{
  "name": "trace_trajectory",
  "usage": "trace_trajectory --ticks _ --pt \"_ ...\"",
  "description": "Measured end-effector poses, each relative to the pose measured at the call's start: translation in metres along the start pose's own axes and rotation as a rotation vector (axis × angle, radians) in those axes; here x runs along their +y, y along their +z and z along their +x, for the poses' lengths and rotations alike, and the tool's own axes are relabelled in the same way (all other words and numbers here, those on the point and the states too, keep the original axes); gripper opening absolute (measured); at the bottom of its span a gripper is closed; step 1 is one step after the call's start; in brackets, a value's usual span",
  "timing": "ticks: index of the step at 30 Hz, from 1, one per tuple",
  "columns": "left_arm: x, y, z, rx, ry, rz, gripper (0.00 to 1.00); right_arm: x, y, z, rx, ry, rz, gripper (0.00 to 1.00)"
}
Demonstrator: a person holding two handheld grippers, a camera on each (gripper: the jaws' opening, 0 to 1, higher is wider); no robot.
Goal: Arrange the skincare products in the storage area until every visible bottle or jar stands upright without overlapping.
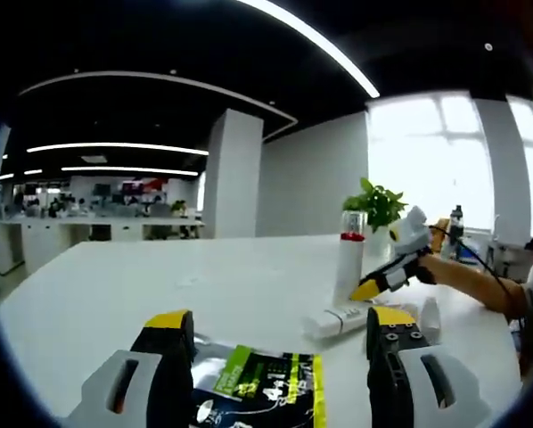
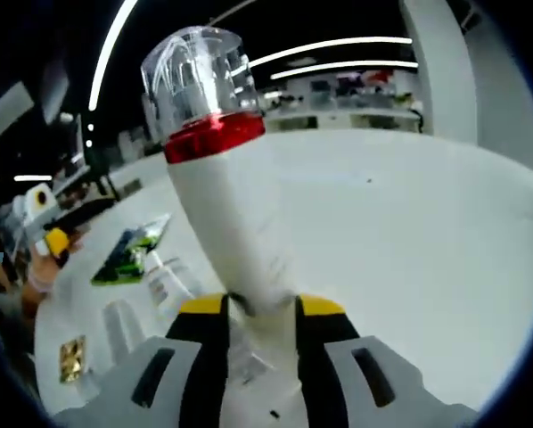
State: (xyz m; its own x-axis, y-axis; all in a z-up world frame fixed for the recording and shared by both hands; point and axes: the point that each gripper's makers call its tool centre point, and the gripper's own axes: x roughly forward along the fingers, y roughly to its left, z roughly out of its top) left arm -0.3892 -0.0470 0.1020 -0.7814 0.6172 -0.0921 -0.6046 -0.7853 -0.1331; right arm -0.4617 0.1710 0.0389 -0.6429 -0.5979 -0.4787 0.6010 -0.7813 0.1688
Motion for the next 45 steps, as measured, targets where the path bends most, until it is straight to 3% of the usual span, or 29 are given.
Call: trace_trajectory --ticks 15,16,18,20,21,28,33,40,45 --pt "-0.001 -0.005 0.004 0.021 -0.009 -0.008 0.81 -0.005 0.007 0.009 -0.031 -0.012 -0.035 0.28" --pt "-0.001 -0.005 0.004 0.021 -0.008 -0.008 0.81 -0.005 0.008 0.008 -0.032 -0.006 -0.04 0.3" --pt "0.0 -0.005 0.003 0.022 -0.005 -0.009 0.81 -0.003 0.01 0.003 -0.035 0.015 -0.048 0.43" --pt "0.001 -0.005 0.003 0.022 -0.004 -0.009 0.81 0.008 0.014 -0.006 -0.047 0.088 -0.033 0.54" --pt "0.001 -0.005 0.003 0.022 -0.004 -0.008 0.81 0.013 0.013 -0.011 -0.04 0.126 -0.025 0.55" --pt "0.0 -0.004 0.003 0.022 -0.008 -0.006 0.81 0.053 0.012 -0.037 -0.012 0.358 0.05 0.49" --pt "0.001 -0.005 0.003 0.024 -0.012 -0.017 0.81 0.084 0.013 -0.033 -0.036 0.425 0.01 0.5" --pt "0.002 -0.007 0.003 0.032 -0.012 -0.026 0.8 0.103 0.012 -0.011 -0.05 0.356 -0.169 0.57" --pt "0.0 -0.006 0.003 0.026 -0.019 -0.032 0.8 0.1 0.016 0.006 -0.05 0.31 -0.216 0.55"
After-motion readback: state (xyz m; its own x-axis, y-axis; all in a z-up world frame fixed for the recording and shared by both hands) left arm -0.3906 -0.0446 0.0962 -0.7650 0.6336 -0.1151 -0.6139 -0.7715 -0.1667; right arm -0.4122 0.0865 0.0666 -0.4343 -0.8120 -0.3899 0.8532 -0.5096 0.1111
